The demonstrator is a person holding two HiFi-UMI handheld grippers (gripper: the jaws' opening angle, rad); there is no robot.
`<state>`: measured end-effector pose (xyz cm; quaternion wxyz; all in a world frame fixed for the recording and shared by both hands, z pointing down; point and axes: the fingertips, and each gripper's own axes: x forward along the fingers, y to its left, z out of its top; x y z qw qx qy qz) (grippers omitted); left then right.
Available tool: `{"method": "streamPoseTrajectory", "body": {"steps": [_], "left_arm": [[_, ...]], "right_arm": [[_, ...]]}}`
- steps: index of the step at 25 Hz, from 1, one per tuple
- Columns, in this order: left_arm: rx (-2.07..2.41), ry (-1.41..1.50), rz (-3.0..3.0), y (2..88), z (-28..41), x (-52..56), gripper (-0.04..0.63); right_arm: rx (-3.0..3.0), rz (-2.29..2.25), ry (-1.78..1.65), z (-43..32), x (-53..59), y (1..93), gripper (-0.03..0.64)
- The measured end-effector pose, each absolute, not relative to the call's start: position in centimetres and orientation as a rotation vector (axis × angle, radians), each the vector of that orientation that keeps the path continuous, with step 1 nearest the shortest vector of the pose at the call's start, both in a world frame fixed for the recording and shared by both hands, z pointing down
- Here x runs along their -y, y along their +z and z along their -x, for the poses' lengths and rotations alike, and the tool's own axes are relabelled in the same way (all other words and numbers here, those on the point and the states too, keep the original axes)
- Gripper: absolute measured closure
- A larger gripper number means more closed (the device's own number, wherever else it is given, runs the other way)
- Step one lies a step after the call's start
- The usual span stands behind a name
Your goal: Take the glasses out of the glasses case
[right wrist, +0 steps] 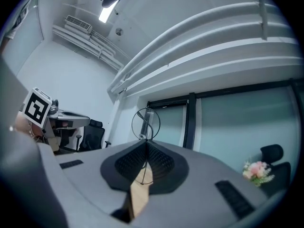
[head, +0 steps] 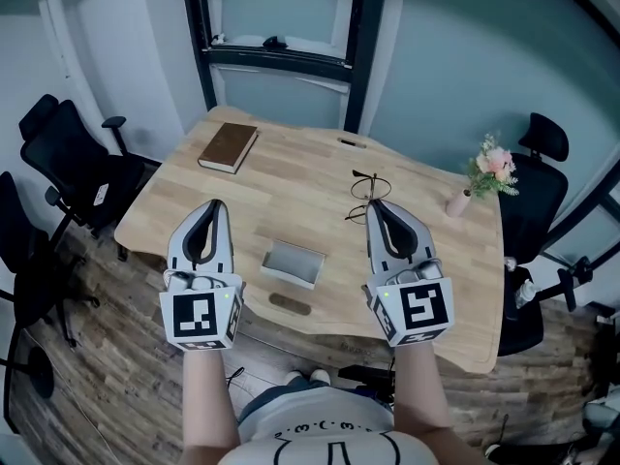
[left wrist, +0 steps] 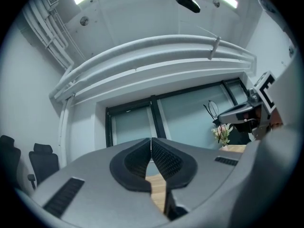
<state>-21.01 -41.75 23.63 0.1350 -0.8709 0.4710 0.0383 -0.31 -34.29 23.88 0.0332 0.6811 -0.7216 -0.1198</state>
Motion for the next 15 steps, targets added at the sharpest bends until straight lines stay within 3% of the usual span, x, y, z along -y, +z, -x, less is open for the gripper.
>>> {"method": "streamPoseTrajectory", "body": {"steps": [15], "left_arm": [[-1.338,0.136,2.548,23.63,20.13,42.06,0.578]], "right_arm": [[2.193,-2.091,-0.394,-0.08,33.87,23.76,0.598]]}}
